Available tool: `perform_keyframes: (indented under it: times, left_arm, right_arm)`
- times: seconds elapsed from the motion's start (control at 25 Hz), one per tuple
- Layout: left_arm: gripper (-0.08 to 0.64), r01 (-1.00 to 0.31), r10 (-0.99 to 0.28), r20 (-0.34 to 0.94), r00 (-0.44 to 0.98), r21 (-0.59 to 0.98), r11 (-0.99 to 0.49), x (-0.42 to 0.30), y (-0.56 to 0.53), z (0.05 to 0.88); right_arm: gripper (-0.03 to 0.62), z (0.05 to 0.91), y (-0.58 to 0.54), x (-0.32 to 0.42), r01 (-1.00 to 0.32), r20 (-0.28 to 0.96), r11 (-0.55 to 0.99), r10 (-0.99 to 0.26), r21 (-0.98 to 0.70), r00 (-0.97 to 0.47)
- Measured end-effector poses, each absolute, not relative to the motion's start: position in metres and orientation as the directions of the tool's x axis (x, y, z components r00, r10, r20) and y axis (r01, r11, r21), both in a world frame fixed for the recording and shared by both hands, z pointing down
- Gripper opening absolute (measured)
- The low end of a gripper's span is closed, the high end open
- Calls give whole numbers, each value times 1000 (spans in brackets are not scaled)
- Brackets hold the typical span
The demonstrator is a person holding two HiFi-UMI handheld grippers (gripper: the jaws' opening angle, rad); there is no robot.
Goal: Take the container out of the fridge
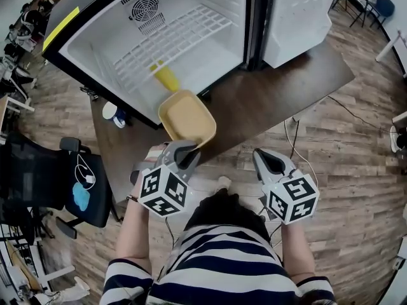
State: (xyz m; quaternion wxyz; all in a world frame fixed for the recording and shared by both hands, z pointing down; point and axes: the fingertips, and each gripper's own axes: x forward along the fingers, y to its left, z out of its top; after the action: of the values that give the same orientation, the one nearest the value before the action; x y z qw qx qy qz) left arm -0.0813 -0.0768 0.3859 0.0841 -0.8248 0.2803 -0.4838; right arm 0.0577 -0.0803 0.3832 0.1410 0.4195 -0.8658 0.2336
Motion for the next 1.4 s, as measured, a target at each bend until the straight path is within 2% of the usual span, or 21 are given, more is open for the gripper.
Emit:
perform_keyframes:
  times: [0.88, 1.4]
  left_arm:
    - [0, -435, -513, 779, 360, -347, -831, -102, -28, 401]
    - [0, -405, -498, 783, 372, -346, -846, -97, -29, 399]
  right_arm:
    - [-2, 382, -63, 61, -816, 452, 527, -684, -237, -573]
    - [-2, 379, -63, 61, -817, 459, 530, -682, -225, -569]
